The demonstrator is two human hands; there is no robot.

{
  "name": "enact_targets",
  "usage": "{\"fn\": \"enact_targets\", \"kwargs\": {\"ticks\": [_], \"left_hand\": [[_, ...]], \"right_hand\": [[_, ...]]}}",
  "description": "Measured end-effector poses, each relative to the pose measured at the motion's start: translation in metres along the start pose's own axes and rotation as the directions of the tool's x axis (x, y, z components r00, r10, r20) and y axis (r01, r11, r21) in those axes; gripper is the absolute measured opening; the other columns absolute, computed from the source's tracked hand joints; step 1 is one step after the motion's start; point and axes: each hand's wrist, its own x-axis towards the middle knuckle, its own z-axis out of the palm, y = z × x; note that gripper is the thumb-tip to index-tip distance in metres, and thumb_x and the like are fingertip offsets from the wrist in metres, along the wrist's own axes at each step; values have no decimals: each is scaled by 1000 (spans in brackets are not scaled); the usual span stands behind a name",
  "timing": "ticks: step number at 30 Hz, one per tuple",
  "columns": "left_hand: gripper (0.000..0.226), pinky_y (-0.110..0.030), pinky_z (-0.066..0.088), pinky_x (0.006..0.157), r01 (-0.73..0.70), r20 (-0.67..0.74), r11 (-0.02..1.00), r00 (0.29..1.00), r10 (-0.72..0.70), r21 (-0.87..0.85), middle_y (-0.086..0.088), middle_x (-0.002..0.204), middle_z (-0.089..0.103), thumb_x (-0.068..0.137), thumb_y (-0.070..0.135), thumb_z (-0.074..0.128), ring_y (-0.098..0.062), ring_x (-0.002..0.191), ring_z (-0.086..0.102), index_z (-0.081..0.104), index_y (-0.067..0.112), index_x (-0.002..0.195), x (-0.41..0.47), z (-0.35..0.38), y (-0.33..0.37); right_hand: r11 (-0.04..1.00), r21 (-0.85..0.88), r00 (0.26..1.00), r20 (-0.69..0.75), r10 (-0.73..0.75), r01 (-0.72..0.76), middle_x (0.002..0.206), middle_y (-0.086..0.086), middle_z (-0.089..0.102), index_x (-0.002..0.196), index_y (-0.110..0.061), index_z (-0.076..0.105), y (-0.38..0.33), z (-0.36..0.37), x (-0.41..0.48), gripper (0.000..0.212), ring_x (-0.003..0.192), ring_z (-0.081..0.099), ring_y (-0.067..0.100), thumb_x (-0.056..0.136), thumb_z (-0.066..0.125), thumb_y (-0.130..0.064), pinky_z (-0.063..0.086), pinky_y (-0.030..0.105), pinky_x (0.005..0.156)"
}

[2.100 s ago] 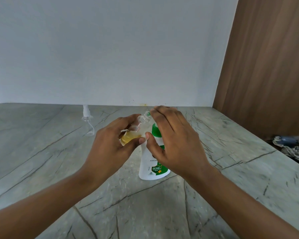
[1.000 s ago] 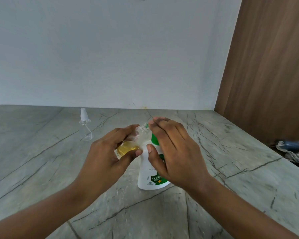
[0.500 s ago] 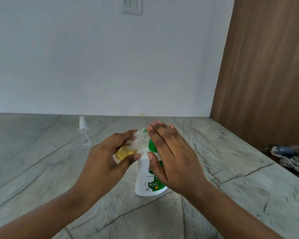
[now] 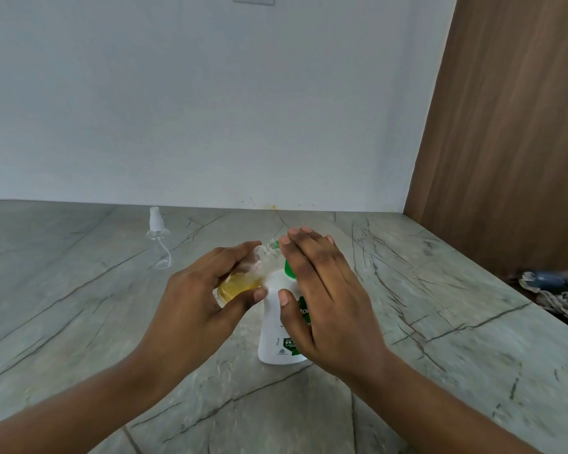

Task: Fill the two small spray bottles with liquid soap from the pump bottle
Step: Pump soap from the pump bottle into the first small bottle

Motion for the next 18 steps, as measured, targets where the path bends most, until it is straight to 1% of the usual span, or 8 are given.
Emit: {"fn": "enact_targets", "kwargs": {"ticks": [5,8,10,12,15,18], "left_hand": [[51,-6,44,82,-4,1,1000,1000,4,0,26,103,58,74,54,55,7,97,56,54,33,121,-1,2,-3],[52,-6,45,82,6,11,1000,1000,-6,-7,26,103,58,74,54,56,6,97,56,54,32,121,-1,3,-2],[51,-2,42,81,17,9,1000,1000,-17,-13,27,103,58,75,52,64,6,98,56,52,34,120,0,2,0],[50,-1,41,81,35,5,999,999,-35,-18,26,101,59,75,45,70,5,97,57,55,30,121,2,1,3],[51,-6,46,81,44,-1,999,999,-44,-9,19,100,63,72,40,66,0,91,62,58,24,120,6,-1,6],[53,-4,42,80,55,-1,998,998,-55,12,26,98,57,71,43,63,2,91,60,59,23,121,6,-2,8]], "right_hand": [[1000,26,1000,15,6,-6,135,15,50,133,-5,39,0,3,-2,48,132,38,22,91,45,-28,23,30,114],[999,37,1000,21,3,-4,133,13,52,132,-5,42,2,1,-1,47,129,41,21,91,46,-28,24,30,113],[1000,22,1000,19,-9,8,131,13,54,131,-3,47,4,-3,2,47,127,42,20,90,47,-28,26,28,112],[1000,-6,1000,7,-9,9,128,13,57,128,-1,53,4,-7,7,47,124,44,19,89,47,-27,28,28,110],[999,-42,1000,-15,-16,15,124,13,60,124,0,58,4,-10,13,45,120,46,19,89,46,-26,31,28,106],[998,-64,1000,-7,-22,22,125,13,59,125,0,57,3,-10,12,46,121,45,19,89,46,-27,34,30,105]]}}
